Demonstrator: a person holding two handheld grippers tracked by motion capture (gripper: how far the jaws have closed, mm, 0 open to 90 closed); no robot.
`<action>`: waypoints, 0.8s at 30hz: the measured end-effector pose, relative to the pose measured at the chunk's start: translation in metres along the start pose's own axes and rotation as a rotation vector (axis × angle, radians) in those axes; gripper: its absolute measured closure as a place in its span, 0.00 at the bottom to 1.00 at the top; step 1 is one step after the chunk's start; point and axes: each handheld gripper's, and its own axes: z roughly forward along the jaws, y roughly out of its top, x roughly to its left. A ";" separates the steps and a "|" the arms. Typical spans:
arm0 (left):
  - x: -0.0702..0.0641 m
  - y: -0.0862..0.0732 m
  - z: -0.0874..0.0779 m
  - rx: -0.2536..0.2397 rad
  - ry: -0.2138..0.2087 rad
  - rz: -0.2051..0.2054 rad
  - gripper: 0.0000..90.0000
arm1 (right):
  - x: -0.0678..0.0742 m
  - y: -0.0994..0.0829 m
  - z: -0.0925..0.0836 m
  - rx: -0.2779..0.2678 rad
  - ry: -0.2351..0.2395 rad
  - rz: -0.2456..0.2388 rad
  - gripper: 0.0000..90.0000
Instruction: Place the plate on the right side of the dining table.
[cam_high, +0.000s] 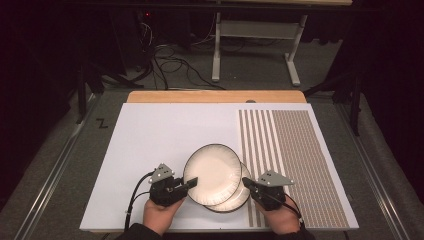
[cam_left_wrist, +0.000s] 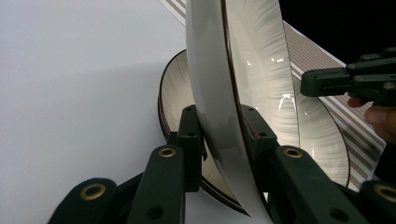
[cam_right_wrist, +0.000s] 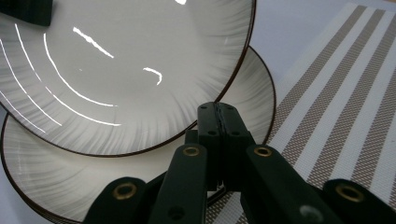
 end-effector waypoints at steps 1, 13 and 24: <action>-0.001 0.000 0.000 -0.003 0.003 0.002 0.82 | -0.002 0.000 -0.001 -0.009 0.000 -0.003 0.99; -0.003 -0.002 -0.001 -0.035 0.010 0.048 0.83 | -0.020 0.003 -0.032 -0.084 -0.029 0.033 0.73; -0.010 -0.002 -0.002 -0.051 0.034 0.099 0.83 | -0.036 -0.006 -0.059 -0.139 -0.062 0.063 0.28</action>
